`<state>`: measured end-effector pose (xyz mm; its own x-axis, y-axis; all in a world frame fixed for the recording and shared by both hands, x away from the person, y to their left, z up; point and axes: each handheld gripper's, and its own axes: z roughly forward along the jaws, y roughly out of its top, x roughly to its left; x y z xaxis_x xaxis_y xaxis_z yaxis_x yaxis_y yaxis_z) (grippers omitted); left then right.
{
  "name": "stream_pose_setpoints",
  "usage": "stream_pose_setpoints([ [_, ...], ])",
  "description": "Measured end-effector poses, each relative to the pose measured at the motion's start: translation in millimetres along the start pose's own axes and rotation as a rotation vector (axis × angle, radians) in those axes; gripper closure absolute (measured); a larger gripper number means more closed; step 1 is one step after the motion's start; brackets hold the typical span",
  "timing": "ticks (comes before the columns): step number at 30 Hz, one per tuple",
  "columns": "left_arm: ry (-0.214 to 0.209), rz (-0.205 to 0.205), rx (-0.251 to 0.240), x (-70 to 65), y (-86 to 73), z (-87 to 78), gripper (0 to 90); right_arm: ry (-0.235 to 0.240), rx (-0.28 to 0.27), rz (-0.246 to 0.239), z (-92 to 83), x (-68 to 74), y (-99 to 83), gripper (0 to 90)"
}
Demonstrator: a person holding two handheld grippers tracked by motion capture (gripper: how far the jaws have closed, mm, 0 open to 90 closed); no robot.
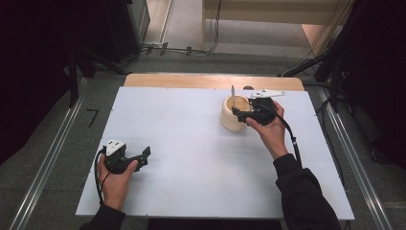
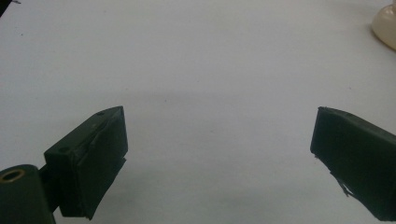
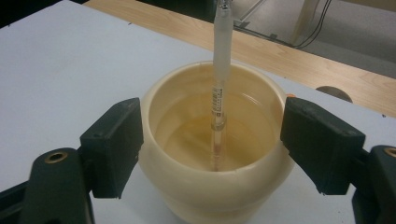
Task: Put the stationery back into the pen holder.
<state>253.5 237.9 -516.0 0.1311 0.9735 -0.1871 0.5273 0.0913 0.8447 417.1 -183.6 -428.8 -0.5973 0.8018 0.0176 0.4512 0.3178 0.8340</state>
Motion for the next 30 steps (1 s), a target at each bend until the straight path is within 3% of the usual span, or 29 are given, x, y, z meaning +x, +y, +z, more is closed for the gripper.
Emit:
stream_pose_setpoints([
  [30,0.003,0.007,0.009,-0.9,-0.5,1.3,4.7,0.004,-0.004,0.001,-19.3,2.9,-25.8,20.0],
])
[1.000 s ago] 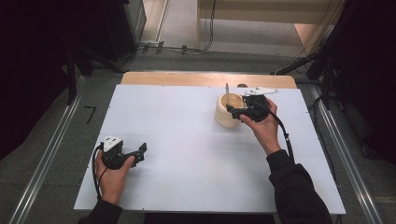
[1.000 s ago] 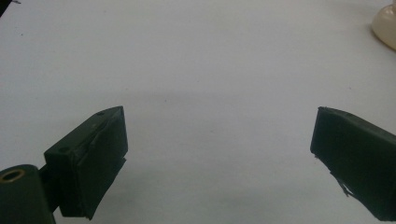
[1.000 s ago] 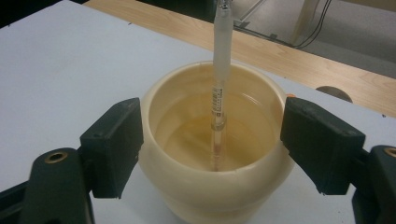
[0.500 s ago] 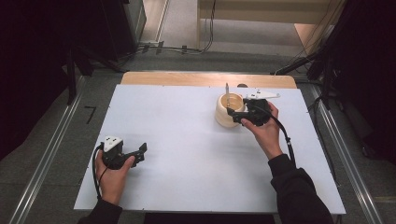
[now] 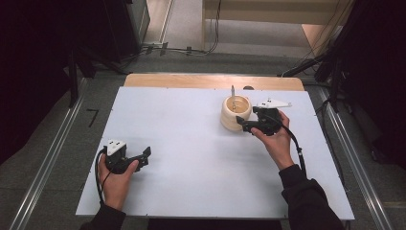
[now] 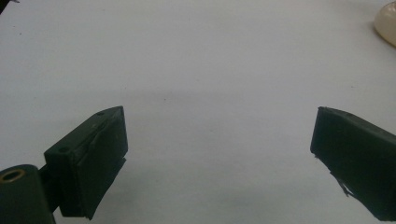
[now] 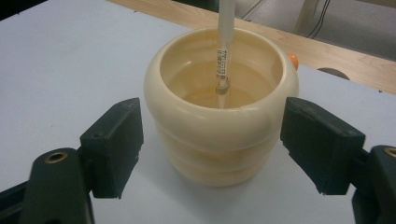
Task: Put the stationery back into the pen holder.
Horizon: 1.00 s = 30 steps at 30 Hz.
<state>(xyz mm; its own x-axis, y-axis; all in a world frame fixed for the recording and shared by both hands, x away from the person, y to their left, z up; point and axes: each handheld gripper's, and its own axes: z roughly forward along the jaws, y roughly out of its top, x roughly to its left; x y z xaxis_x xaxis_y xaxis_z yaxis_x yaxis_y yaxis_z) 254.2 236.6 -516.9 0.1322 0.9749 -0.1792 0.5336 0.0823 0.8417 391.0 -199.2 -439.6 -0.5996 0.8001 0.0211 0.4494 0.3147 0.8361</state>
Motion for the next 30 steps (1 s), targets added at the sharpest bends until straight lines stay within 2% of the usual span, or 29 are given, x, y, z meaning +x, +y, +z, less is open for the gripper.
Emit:
stream_pose_setpoints([
  [13,0.002,-0.007,0.006,0.0,-0.6,0.7,4.7,0.01,0.011,0.007,-6.9,-0.1,-5.3,20.0],
  [21,0.001,-0.011,0.004,0.7,-0.9,0.7,4.7,-0.002,0.04,0.007,-6.4,-2.3,-13.7,20.0],
  [30,0.002,-0.014,0.004,0.9,-0.8,0.9,4.7,-0.013,0.041,0.003,-11.9,-2.1,-17.2,20.0],
])
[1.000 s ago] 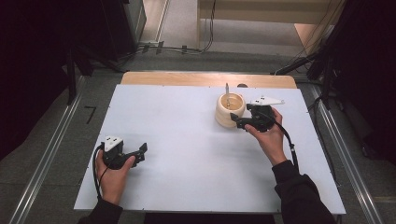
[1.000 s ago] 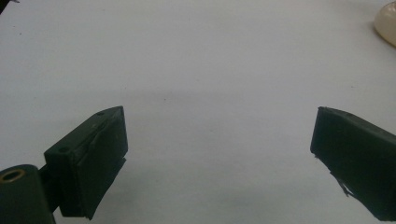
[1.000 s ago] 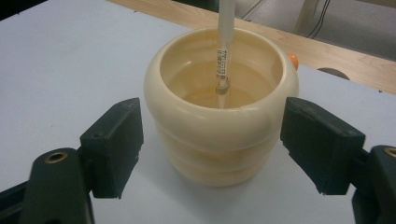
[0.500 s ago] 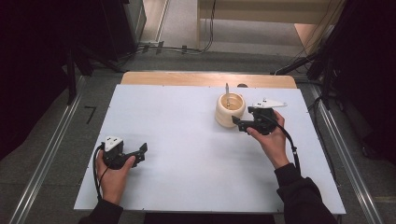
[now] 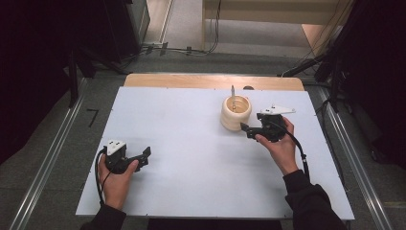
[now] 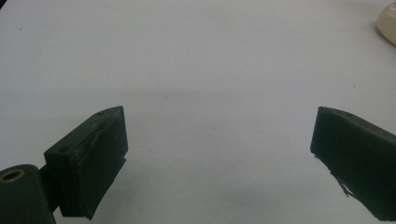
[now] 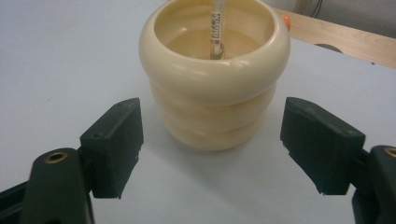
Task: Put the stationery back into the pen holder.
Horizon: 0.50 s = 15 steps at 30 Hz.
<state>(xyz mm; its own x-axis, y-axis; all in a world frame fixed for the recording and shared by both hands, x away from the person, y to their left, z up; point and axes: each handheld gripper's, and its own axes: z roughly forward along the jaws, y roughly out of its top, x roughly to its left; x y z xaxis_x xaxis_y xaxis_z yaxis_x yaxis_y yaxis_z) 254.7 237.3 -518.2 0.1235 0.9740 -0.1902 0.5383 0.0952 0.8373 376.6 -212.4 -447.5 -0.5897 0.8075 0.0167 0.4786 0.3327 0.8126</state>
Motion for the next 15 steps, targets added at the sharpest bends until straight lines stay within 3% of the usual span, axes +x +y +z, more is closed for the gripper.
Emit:
stream_pose_setpoints([
  [15,-0.006,-0.001,0.003,-0.2,0.0,-0.1,4.7,-0.034,0.012,0.011,-13.8,-8.5,-14.6,20.0],
])
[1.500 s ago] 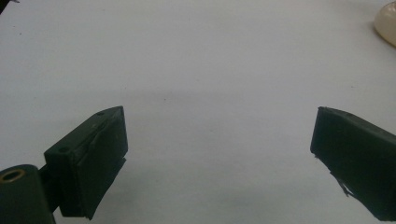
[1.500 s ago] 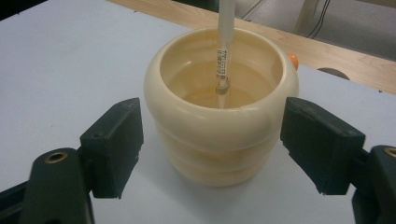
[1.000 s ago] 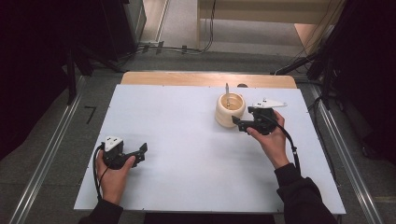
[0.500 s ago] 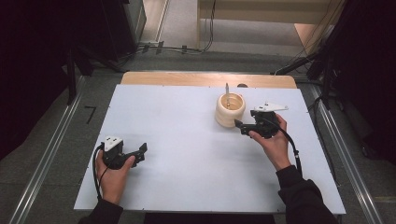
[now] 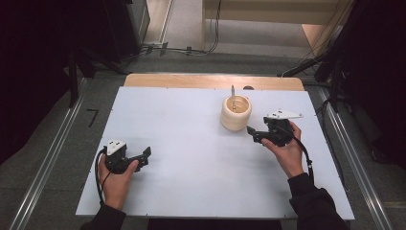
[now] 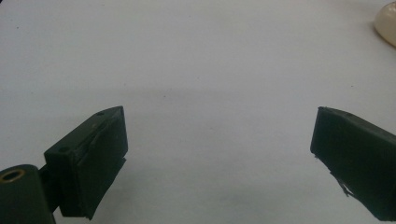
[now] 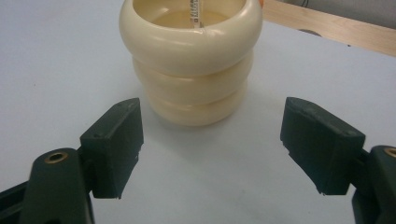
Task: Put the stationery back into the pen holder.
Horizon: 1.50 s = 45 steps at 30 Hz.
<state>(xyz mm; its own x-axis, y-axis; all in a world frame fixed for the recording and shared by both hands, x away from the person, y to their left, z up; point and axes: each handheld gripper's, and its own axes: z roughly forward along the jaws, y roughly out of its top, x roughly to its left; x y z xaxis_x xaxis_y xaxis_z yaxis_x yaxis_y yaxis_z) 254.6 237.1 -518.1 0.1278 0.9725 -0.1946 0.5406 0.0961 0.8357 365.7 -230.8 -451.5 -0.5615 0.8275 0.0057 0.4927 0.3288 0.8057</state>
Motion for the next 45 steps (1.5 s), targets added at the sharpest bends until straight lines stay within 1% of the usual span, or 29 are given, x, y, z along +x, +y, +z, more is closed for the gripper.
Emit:
stream_pose_setpoints([
  [10,-0.002,0.001,-0.002,0.1,0.1,-0.6,4.7,-0.015,0.014,0.01,-7.3,-3.5,-8.4,20.0],
  [14,-0.002,0.001,-0.003,0.0,0.1,-0.5,4.7,-0.017,0.009,0.01,-11.7,-4.5,-12.3,20.0],
  [15,-0.003,0.002,-0.003,-0.1,0.1,-0.4,4.7,-0.019,0.009,0.016,-12.7,-4.4,-13.2,20.0],
  [25,-0.004,0.006,-0.002,-0.2,0.1,-0.6,4.7,-0.037,0.017,0.02,-20.9,-10.6,-24.5,20.0],
  [38,-0.002,0.008,0.0,-0.9,0.0,-0.6,4.7,-0.074,0.034,0.033,-34.0,-20.0,-40.6,19.9],
  [45,-0.002,0.01,0.002,-0.9,-0.1,-0.4,4.7,-0.097,0.044,0.022,-40.3,-22.1,-49.1,19.8],
])
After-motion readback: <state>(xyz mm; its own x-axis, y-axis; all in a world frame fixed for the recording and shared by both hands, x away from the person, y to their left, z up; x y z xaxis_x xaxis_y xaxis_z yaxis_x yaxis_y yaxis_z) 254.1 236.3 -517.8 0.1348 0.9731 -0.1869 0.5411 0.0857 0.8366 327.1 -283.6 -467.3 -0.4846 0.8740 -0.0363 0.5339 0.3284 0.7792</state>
